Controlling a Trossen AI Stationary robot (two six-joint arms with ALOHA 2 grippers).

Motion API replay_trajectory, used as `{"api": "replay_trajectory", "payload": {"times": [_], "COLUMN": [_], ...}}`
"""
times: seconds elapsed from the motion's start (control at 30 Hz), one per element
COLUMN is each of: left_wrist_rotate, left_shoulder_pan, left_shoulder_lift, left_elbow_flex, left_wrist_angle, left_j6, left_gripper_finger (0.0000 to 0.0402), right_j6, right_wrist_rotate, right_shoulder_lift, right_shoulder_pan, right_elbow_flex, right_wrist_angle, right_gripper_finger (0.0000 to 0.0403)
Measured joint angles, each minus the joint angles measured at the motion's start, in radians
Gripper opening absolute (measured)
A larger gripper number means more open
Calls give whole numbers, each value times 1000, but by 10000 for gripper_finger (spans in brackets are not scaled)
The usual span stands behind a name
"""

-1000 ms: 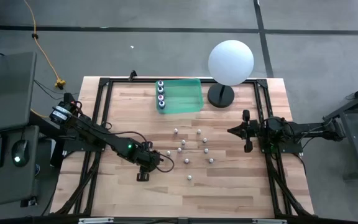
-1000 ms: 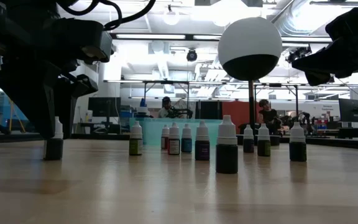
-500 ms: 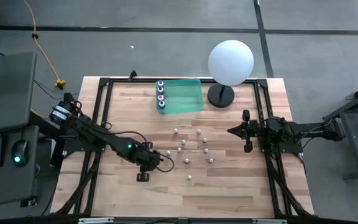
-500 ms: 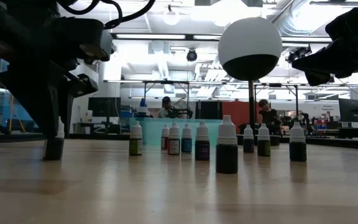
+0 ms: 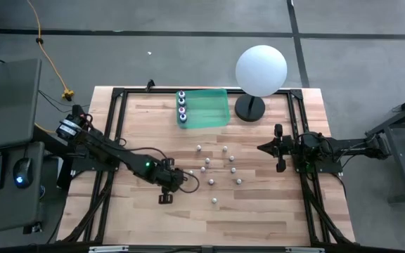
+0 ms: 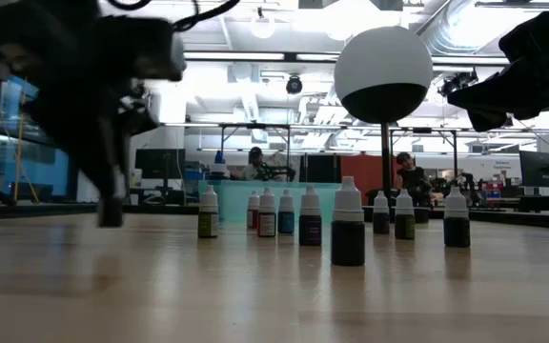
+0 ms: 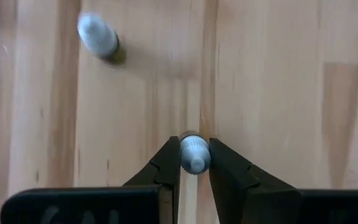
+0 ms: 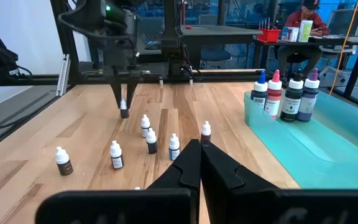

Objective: Pick & Place food coloring
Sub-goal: Put the small red food coloring bottle into the green bin

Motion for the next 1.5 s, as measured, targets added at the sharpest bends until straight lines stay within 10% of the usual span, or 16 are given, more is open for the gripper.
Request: {"api": "replay_trajectory", "payload": {"times": [0.8,1.5], "left_wrist_rotate": [163,273], "left_shoulder_pan": [405,733], "left_shoulder_lift": [0,104], "left_elbow_flex": [607,821], "left_wrist_angle": [-445,-535], "left_j6": [121,397], "left_gripper_finger": [55,55], "right_j6": [0,0], "right_wrist_rotate": [0,0], "right_shoulder_lift": [0,0], "right_shoulder_pan": [0,0], "right_elbow_flex": [0,0], "right_wrist_angle": [0,0], "right_gripper_finger": [0,0]}}
